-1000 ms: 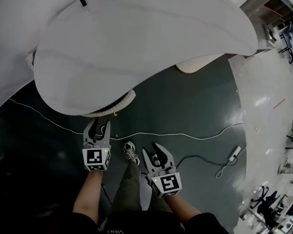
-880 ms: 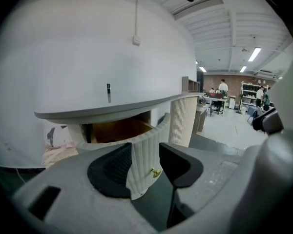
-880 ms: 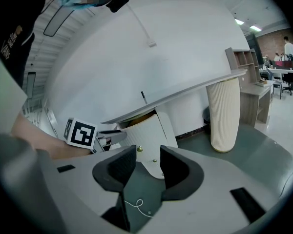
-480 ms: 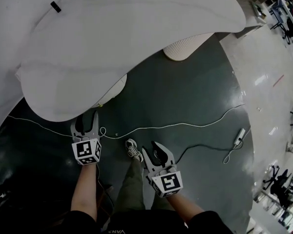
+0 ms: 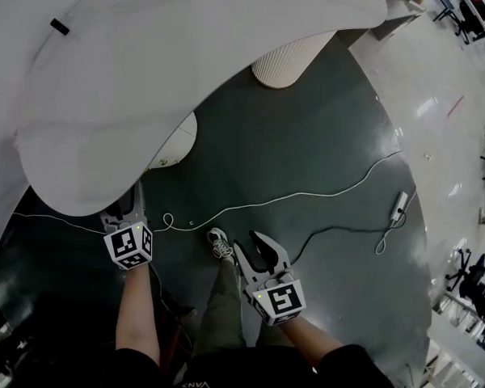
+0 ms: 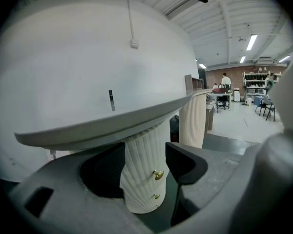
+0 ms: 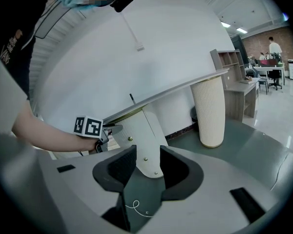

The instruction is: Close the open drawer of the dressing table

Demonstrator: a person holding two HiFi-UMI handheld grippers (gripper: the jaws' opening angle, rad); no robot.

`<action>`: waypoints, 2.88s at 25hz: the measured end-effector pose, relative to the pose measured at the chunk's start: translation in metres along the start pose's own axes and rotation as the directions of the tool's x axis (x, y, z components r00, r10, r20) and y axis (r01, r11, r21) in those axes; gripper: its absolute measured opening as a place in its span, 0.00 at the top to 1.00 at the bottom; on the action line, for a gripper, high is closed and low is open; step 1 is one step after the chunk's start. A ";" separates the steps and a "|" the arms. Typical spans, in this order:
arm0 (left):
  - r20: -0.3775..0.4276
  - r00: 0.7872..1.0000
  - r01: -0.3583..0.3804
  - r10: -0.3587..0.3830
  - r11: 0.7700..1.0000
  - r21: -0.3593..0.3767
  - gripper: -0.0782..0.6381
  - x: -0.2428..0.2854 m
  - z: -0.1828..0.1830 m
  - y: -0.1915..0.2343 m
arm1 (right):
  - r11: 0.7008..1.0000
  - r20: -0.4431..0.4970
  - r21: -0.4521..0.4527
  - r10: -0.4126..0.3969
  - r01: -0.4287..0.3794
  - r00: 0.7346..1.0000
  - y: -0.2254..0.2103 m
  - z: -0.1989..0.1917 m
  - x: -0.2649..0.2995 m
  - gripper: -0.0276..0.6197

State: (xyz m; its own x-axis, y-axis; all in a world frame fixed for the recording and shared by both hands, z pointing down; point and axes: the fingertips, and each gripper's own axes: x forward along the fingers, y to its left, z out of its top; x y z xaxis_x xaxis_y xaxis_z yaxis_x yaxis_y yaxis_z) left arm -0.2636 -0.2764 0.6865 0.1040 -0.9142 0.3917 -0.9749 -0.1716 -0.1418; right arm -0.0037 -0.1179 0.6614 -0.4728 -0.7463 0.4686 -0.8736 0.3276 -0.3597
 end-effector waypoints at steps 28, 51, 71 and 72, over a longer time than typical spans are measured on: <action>0.024 0.999 -0.043 0.043 0.999 -0.020 0.55 0.018 -0.001 0.007 | 0.999 -0.011 -0.022 0.040 -0.040 0.999 -0.002 0.002 -0.002 0.72; -0.004 0.998 -0.061 0.061 0.994 -0.087 0.67 -0.148 0.023 -0.052 | 0.932 -0.057 -0.231 0.272 -0.278 0.961 0.049 0.052 -0.064 0.72; 0.028 0.989 -0.139 0.145 0.978 -0.159 0.85 -0.305 0.082 -0.104 | 0.853 -0.082 -0.339 0.394 -0.398 0.915 0.087 0.077 -0.133 0.80; 0.029 0.988 -0.145 0.151 0.977 -0.156 0.85 -0.311 0.084 -0.106 | 0.849 -0.085 -0.344 0.398 -0.401 0.914 0.087 0.079 -0.136 0.81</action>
State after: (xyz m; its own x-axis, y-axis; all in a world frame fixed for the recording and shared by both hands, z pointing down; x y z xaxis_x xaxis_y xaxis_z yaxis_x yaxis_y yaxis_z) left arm -0.1765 -0.0050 0.5037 -0.0389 -0.9398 0.3396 -0.9983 0.0222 -0.0530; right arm -0.0065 -0.0340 0.5023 -0.7891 -0.5024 0.3535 -0.5914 0.7770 -0.2157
